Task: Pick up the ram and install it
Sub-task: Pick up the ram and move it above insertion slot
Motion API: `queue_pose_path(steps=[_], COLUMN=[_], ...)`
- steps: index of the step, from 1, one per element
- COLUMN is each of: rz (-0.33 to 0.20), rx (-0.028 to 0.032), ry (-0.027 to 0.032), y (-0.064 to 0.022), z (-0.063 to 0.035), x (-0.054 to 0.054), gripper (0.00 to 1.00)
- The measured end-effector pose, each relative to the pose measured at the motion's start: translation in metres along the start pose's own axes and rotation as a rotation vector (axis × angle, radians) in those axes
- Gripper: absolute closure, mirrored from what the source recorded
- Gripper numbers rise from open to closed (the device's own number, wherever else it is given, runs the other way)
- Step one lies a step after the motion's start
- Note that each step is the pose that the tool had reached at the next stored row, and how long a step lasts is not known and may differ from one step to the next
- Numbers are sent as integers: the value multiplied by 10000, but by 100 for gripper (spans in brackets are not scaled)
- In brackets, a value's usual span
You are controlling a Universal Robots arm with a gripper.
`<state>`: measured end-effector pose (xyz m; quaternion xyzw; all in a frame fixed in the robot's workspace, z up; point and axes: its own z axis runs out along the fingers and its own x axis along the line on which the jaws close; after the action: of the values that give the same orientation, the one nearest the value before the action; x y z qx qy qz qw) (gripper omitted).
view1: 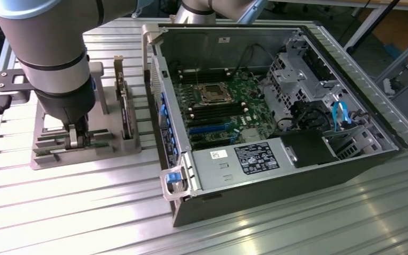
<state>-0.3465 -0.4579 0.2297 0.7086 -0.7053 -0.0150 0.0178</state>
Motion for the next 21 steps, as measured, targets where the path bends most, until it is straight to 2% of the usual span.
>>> queue_pose_path(steps=[21], rz=[46], rx=[0], ry=[-3], y=[12], z=[-269], x=[1], gripper=[88])
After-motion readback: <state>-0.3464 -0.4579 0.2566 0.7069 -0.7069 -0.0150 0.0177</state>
